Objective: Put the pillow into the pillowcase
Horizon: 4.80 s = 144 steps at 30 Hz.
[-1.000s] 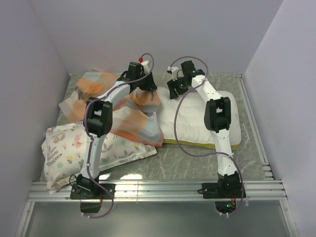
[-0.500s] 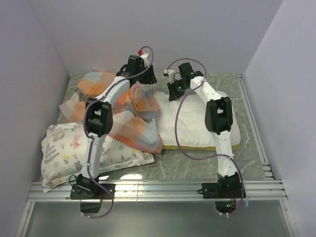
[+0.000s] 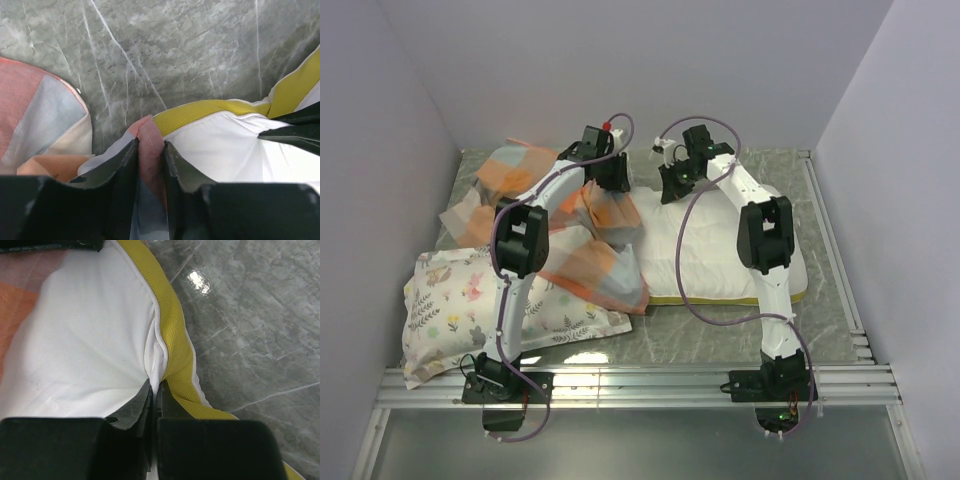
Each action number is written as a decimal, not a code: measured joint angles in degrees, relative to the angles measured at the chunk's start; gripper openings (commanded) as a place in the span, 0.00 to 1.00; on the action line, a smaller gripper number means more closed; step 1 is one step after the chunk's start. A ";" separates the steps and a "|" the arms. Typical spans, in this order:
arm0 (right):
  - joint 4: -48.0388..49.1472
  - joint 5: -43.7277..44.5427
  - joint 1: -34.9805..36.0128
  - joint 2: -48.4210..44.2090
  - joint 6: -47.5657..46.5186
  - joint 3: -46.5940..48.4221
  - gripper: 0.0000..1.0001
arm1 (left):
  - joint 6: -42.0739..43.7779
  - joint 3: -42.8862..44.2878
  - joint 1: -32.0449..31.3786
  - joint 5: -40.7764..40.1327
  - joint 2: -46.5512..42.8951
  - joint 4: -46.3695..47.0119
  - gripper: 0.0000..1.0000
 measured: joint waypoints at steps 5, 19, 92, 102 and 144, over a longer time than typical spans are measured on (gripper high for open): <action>-0.02 -0.90 -0.02 -1.03 2.80 -0.28 0.00 | -2.08 -0.02 -0.04 2.38 -0.24 2.91 0.28; 4.50 -5.20 0.04 -10.56 10.62 -10.32 0.00 | -12.55 -0.09 -4.02 11.67 -0.24 14.60 0.00; 17.55 32.65 12.57 -38.38 2.99 -54.51 0.00 | 18.67 -70.84 -14.19 -4.02 -56.61 21.51 0.99; 13.57 22.12 10.60 -38.40 7.15 -50.45 0.00 | 18.91 -66.47 -18.23 -17.66 -40.13 31.78 0.76; 12.41 0.15 1.44 -45.35 29.77 -45.24 0.80 | 16.61 -23.85 -4.22 16.09 -40.92 2.45 0.79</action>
